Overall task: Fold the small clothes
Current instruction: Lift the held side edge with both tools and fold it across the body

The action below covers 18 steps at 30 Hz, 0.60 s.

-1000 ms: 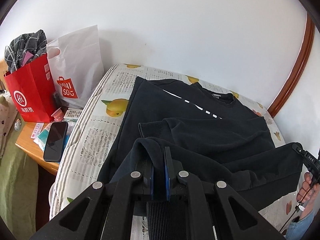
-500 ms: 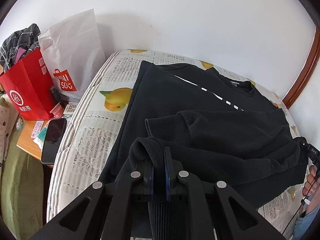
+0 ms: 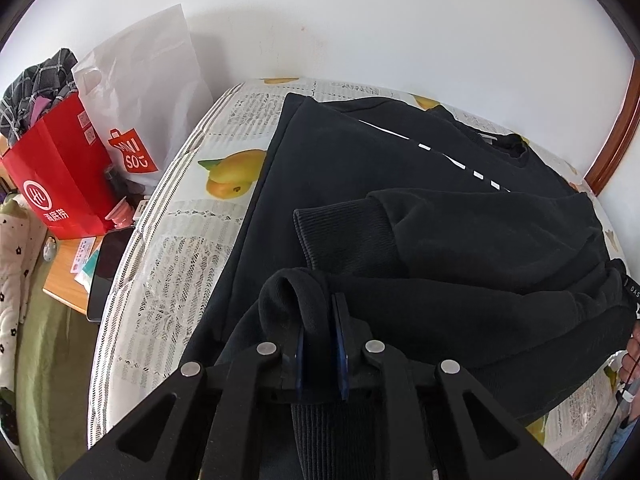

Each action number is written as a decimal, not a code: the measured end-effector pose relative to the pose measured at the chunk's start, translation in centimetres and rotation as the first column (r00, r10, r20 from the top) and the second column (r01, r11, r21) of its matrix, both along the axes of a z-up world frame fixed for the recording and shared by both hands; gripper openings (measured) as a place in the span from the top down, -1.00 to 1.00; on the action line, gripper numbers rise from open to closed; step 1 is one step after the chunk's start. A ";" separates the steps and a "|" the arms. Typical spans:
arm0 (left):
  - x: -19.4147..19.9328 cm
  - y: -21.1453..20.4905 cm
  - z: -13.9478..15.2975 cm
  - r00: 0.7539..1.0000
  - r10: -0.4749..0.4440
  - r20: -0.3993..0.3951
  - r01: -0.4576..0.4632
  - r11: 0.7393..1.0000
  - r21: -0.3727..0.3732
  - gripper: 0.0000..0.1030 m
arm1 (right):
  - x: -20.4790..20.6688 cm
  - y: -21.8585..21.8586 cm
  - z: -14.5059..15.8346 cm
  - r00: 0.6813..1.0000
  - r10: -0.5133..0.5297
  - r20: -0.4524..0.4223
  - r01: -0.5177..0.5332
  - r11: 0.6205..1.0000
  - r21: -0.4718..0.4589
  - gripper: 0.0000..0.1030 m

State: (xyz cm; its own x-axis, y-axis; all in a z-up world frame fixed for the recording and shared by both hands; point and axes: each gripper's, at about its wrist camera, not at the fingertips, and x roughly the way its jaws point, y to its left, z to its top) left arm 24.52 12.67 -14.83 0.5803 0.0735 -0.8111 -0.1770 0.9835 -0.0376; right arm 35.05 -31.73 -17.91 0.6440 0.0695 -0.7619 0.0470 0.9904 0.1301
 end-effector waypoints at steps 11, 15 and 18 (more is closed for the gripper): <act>-0.6 -0.3 -0.5 0.998 -0.020 0.055 0.018 0.999 0.045 0.68 | 0.1 2.8 -0.3 1.000 -0.008 0.021 0.012 0.975 -0.222 0.80; -1.4 -1.2 -0.9 0.993 -0.038 0.113 0.025 0.994 0.109 0.65 | 0.1 2.1 -0.2 1.000 -0.006 0.024 0.010 0.983 -0.182 0.79; -1.8 -1.6 -1.1 0.989 -0.040 0.146 0.019 0.990 0.141 0.64 | 0.0 2.1 -0.2 1.000 -0.005 0.025 0.009 0.984 -0.176 0.79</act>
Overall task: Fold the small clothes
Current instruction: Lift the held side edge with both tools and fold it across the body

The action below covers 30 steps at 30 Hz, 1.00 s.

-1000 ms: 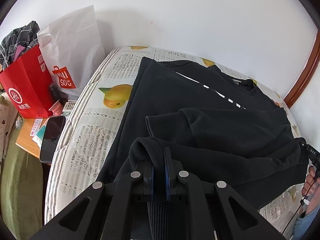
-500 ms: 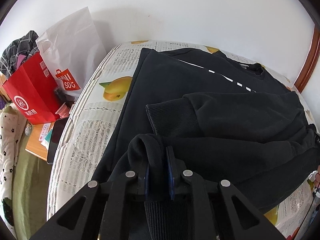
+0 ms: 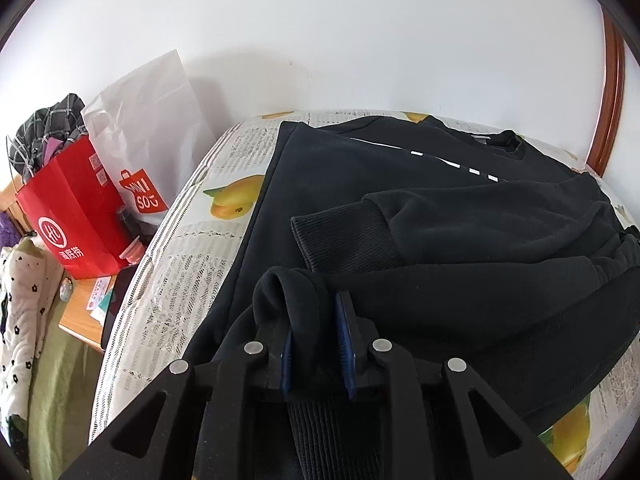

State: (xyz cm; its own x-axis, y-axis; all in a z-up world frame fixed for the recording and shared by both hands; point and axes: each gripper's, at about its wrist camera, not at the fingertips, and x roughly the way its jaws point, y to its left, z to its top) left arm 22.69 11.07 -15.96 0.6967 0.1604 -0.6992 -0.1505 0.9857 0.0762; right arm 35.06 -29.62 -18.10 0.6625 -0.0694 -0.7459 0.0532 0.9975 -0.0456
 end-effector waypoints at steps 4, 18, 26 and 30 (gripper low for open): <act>0.0 0.5 0.1 1.000 -0.002 0.005 0.002 1.000 -0.027 0.64 | 0.0 0.4 0.0 1.000 -0.001 0.000 0.001 1.000 -0.022 0.79; -0.1 0.3 -0.1 1.000 0.003 0.004 -0.003 1.000 -0.002 0.62 | 0.0 0.8 -0.1 1.000 -0.003 0.002 0.004 0.998 -0.055 0.79; -0.1 0.3 -0.1 1.000 0.004 0.004 -0.004 1.000 -0.001 0.61 | 0.0 0.8 0.0 1.000 -0.003 0.003 0.004 0.999 -0.054 0.79; -0.1 0.4 -0.1 1.000 0.008 0.006 -0.008 1.000 -0.010 0.59 | 0.0 0.8 0.0 1.000 -0.004 0.002 0.004 0.998 -0.056 0.79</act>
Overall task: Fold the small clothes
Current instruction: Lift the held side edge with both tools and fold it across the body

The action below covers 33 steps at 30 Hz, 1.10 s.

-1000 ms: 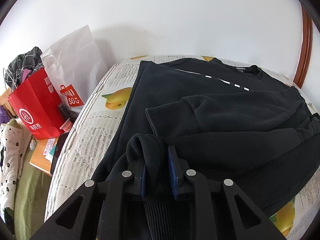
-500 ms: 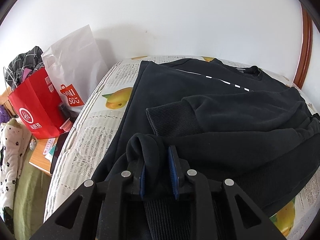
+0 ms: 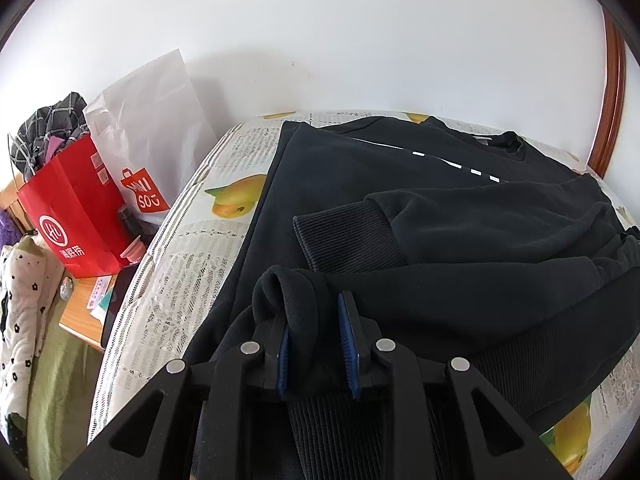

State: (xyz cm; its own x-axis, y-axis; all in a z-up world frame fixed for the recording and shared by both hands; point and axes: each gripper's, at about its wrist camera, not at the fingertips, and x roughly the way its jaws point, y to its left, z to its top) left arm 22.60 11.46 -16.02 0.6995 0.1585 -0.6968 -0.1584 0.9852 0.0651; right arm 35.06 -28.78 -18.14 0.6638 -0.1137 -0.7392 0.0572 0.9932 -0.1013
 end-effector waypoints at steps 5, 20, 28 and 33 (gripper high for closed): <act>-0.1 0.0 0.0 1.000 0.000 0.001 0.000 1.000 -0.008 0.58 | 0.0 0.0 0.0 1.000 -0.001 0.000 0.001 1.000 0.002 0.78; -0.1 0.1 0.0 1.000 0.001 0.004 -0.001 1.000 -0.013 0.57 | 0.0 -0.2 0.1 1.000 -0.004 0.004 0.004 1.000 0.016 0.77; -0.1 0.1 0.0 1.000 0.001 0.005 -0.001 1.000 -0.014 0.57 | 0.0 -0.2 0.1 1.000 -0.004 0.004 0.004 1.000 0.016 0.76; -0.1 0.1 0.0 1.000 0.001 0.006 -0.001 1.000 -0.013 0.57 | -0.1 -0.2 0.1 1.000 -0.004 0.005 0.004 1.000 0.020 0.76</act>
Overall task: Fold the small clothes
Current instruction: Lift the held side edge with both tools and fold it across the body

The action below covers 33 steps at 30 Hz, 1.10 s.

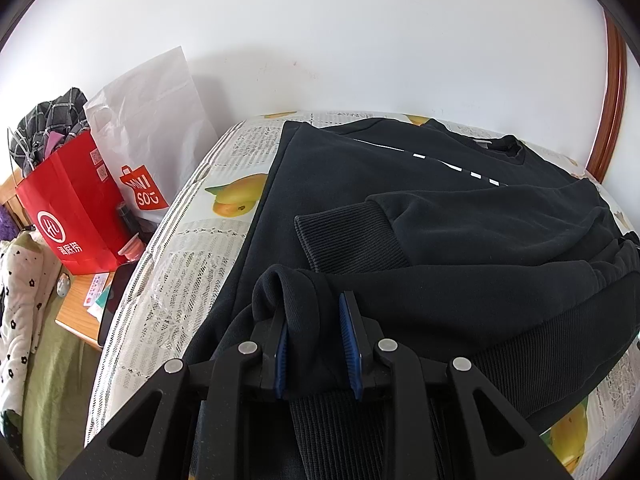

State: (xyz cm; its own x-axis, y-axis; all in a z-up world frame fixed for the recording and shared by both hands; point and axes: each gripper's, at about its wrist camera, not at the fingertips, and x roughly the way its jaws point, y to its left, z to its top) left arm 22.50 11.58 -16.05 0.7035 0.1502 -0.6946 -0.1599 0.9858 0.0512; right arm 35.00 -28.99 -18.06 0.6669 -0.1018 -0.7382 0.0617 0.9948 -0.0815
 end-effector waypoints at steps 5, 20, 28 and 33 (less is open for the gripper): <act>0.0 0.0 0.0 1.000 0.000 0.001 0.000 1.000 -0.001 0.57 | 0.0 0.0 0.0 1.000 0.000 0.000 0.000 1.000 0.000 0.76; 0.0 0.0 0.0 1.000 0.000 0.002 0.000 1.000 -0.003 0.57 | -0.1 -0.1 0.0 1.000 -0.004 0.002 0.004 1.000 0.017 0.76; 0.0 -0.1 0.0 1.000 0.001 0.005 -0.001 1.000 0.002 0.57 | -0.1 -0.1 0.1 1.000 -0.005 0.001 0.005 1.000 0.017 0.75; 0.0 -0.3 0.0 1.000 0.002 0.005 -0.003 1.000 0.009 0.57 | -0.1 -0.3 0.1 1.000 -0.008 0.005 0.008 0.999 0.031 0.74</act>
State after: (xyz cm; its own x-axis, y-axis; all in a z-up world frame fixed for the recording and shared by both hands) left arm 22.52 11.31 -16.08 0.7067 0.1585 -0.6895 -0.1626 0.9849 0.0597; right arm 34.90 -29.32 -17.92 0.6699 -0.0843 -0.7376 0.0698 0.9963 -0.0505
